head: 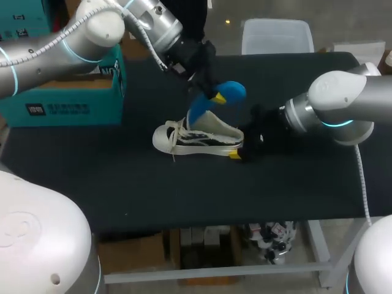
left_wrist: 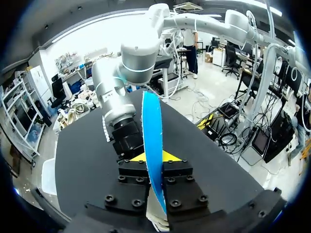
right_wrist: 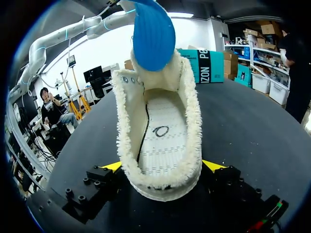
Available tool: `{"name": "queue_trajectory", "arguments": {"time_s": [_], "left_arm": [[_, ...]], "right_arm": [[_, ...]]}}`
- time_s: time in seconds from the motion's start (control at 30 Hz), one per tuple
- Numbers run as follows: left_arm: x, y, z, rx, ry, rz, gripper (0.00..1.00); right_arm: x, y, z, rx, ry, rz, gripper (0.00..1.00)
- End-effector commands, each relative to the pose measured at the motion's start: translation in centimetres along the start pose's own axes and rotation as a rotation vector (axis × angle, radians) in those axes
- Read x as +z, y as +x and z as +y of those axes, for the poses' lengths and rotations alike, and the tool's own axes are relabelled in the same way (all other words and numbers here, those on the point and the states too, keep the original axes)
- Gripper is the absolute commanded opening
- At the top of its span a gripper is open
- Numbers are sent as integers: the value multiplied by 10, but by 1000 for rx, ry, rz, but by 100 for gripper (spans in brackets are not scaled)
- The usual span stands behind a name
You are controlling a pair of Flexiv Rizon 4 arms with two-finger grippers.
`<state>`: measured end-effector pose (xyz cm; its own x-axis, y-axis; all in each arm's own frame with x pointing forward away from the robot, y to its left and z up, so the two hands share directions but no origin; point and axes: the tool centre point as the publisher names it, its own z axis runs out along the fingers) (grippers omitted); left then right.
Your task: Open the shoe tongue, take the insole out of the shoe, put the insole back into the shoe, and pack the shoe into the shoebox
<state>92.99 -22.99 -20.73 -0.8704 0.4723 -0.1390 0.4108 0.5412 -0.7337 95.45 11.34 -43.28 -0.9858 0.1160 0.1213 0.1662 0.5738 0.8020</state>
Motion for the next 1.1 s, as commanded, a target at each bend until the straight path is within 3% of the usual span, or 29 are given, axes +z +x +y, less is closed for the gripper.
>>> {"name": "queue_trajectory", "arguments": {"time_s": [0.03, 0.2, 0.63, 0.87, 1.1], "left_arm": [[-14, 13, -11, 23, 26, -16, 0], [-26, 22, -24, 43, 65, -22, 0], [-60, 48, -51, 102, 163, -13, 0], [-75, 69, -48, 114, 188, -17, 0], [-97, 90, -26, 60, 210, -57, 0]], "right_arm": [[6, -1, -6, 1, -2, 4, 100], [4, 0, -6, -1, -1, 7, 100], [-59, 10, 0, -27, 125, -15, 100], [-85, 10, 33, -90, 232, -34, 100], [-80, 2, 74, -160, 376, -15, 100]]}}
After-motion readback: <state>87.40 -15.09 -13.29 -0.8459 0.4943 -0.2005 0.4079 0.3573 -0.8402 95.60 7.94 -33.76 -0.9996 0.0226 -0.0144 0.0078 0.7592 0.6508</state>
